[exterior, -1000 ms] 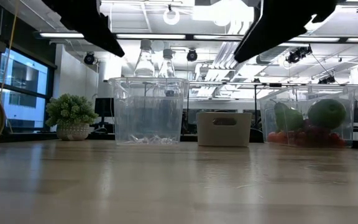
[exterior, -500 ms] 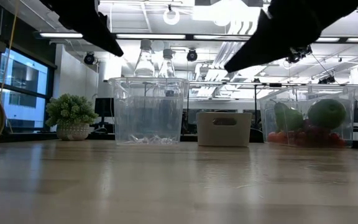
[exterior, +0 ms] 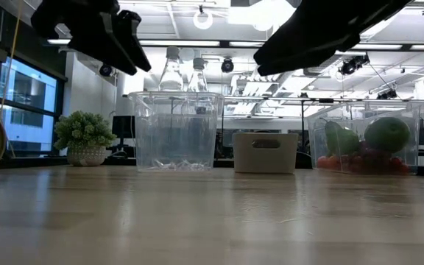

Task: Pick & Place Food Item
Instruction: Put the blue tuna can into the bin

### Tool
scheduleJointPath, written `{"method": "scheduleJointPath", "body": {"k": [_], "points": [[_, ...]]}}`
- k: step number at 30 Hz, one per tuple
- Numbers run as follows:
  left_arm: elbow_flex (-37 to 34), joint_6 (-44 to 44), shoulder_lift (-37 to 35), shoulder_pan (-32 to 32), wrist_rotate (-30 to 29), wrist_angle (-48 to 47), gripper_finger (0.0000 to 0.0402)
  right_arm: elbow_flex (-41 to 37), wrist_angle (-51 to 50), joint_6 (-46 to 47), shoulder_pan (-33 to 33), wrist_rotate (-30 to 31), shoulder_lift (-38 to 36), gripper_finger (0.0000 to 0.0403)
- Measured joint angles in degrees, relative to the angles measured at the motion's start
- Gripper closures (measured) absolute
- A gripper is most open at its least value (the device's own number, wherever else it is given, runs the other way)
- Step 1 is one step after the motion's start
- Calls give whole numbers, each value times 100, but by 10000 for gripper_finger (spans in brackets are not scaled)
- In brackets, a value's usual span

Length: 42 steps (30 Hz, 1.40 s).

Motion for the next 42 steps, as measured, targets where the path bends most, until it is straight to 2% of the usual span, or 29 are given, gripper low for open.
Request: {"method": "scheduleJointPath", "body": {"k": [6,9,15,19,29,33,36,42], "points": [[0,275,-45,-108,51,-45,177,0,-8,24,-2,-47,0,78],[4,255,-45,-260,61,-422,177,0,-19,250,-2,-203,0,78],[4,-582,-45,-777,46,-1464,177,0,-17,265,-12,-323,0,78],[4,-1848,-45,-1132,52,-1571,177,0,126,34,-126,-326,0,78],[4,-78,-45,-1125,-16,-1030,177,0,978,-84,-319,-316,0,78],[4,-424,-45,-1017,-1,-1104,177,0,1679,-782,-291,-363,0,78],[4,-763,-45,-970,3,-1097,177,0,1972,-1330,-314,-634,0,78],[4,-1537,-45,-909,151,-1090,177,2,2177,-1308,-404,-1060,3,78]]}}
